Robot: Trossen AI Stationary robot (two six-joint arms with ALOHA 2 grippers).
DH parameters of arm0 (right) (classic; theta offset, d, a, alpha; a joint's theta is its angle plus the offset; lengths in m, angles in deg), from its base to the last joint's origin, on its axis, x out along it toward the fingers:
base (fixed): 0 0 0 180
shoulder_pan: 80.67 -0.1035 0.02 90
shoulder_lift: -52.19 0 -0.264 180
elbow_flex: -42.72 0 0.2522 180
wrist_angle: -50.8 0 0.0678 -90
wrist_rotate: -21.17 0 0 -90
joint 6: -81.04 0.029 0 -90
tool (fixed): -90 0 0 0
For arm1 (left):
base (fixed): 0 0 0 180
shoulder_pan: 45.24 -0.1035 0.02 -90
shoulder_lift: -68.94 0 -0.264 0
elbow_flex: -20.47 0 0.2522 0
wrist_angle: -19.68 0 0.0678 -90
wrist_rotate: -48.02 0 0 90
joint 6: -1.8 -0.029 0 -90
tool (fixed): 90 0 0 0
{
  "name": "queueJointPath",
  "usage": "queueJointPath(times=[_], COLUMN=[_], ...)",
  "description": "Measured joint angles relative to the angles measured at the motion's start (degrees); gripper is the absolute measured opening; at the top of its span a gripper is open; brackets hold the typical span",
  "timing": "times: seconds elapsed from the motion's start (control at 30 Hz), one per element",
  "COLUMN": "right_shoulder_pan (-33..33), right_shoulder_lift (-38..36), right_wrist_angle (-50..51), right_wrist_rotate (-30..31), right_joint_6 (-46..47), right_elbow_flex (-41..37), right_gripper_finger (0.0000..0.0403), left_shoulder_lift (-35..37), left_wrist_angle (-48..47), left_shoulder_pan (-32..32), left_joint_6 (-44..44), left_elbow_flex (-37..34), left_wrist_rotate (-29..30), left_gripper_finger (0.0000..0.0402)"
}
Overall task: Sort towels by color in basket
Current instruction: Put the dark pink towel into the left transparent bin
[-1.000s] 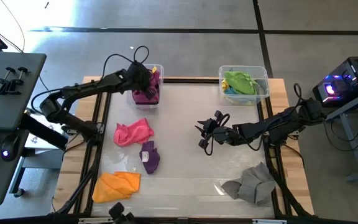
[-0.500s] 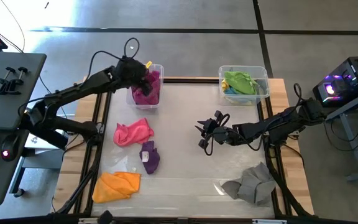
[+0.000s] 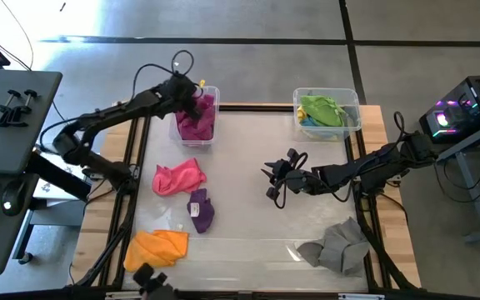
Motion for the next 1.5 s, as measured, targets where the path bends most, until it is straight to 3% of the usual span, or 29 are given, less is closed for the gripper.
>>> queueJointPath(times=[0.23,0.43,0.7,0.9,1.1,1.37,1.5], right_shoulder_pan=[-0.01,0.00,0.01,0.01,0.01,0.00,0.00], right_shoulder_lift=[0.00,0.00,0.00,0.00,0.00,0.00,0.00], right_wrist_angle=[0.01,0.01,0.03,0.03,0.03,0.03,0.03], right_wrist_rotate=[0.02,-0.13,-0.24,-0.26,-0.52,-0.52,-0.56], right_joint_6=[0.00,-0.01,0.00,0.00,0.02,0.02,0.21], right_elbow_flex=[0.00,0.00,0.00,0.00,0.00,0.00,0.00], right_gripper_finger=[0.0101,0.0101,0.0101,0.0101,0.0101,0.0101,0.0101], left_shoulder_lift=[-8.47,-10.02,-2.71,5.77,9.27,2.90,-1.85], left_wrist_angle=[0.51,0.90,-0.79,-5.55,-7.41,4.19,5.18], left_shoulder_pan=[0.69,2.51,5.10,6.68,8.03,7.04,6.69], left_joint_6=[-0.22,-2.47,-2.78,-0.79,1.62,1.82,1.52], left_elbow_flex=[-0.03,0.39,2.86,2.97,1.45,-5.38,-5.86], left_wrist_rotate=[-9.48,-10.23,-9.96,-5.29,-8.52,-9.31,-9.34], left_gripper_finger=[0.0093,0.0088,0.0088,0.0088,0.0088,0.0087,0.0087])
